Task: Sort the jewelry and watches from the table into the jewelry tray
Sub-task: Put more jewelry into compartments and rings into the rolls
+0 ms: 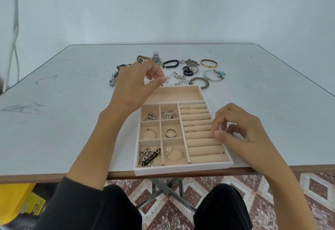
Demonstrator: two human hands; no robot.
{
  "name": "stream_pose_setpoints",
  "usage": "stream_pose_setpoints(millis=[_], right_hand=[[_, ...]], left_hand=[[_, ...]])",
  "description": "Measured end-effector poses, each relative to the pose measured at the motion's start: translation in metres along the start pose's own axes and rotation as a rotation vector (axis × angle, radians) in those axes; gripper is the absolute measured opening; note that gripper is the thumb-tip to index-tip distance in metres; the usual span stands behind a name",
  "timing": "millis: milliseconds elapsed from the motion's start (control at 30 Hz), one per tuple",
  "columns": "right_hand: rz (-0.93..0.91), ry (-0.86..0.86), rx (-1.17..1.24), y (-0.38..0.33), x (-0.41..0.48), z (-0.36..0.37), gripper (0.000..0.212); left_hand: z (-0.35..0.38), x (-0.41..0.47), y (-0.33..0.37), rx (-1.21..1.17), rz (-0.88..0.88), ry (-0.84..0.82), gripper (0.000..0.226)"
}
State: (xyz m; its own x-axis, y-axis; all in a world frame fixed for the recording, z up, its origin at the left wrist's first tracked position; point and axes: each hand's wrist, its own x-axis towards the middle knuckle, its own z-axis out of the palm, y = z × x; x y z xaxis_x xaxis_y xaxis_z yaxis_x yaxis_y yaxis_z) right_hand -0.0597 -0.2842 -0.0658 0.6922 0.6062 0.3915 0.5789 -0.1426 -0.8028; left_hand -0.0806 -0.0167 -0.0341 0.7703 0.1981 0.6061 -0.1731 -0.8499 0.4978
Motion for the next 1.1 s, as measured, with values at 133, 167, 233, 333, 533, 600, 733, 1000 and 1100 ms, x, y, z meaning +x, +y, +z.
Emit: stream_pose_setpoints(millis=[133, 167, 233, 333, 533, 600, 733, 1000, 1100], right_hand=[[-0.024, 0.030, -0.004, 0.000, 0.001, 0.000, 0.017], [-0.022, 0.030, -0.007, 0.000, 0.001, 0.000, 0.016], [-0.017, 0.028, -0.022, -0.001, 0.001, 0.001, 0.013], [-0.005, 0.025, -0.025, -0.001, 0.002, 0.001, 0.005], [0.026, 0.007, -0.019, -0.003, 0.002, 0.001, 0.007], [0.038, -0.002, -0.013, -0.002, 0.002, 0.000, 0.007], [0.105, 0.021, 0.014, -0.001, 0.001, -0.002, 0.008], [0.239, 0.008, -0.550, 0.014, 0.003, -0.005, 0.051], [0.333, -0.236, -0.838, 0.014, 0.006, 0.000, 0.065]], left_hand=[[-0.001, 0.000, 0.000, 0.000, 0.000, -0.004, 0.007], [-0.001, 0.000, 0.000, 0.003, 0.000, -0.006, 0.007], [-0.001, 0.000, 0.001, 0.005, -0.001, -0.010, 0.007], [-0.001, -0.001, 0.001, 0.006, -0.008, -0.016, 0.007], [-0.002, 0.000, 0.001, 0.012, -0.010, -0.033, 0.006], [-0.002, 0.000, 0.001, 0.015, -0.005, -0.036, 0.007], [-0.002, 0.000, 0.002, 0.011, -0.006, -0.046, 0.010], [-0.001, 0.000, 0.003, -0.003, -0.012, -0.070, 0.011], [-0.002, -0.001, 0.008, -0.094, -0.029, -0.088, 0.010]])
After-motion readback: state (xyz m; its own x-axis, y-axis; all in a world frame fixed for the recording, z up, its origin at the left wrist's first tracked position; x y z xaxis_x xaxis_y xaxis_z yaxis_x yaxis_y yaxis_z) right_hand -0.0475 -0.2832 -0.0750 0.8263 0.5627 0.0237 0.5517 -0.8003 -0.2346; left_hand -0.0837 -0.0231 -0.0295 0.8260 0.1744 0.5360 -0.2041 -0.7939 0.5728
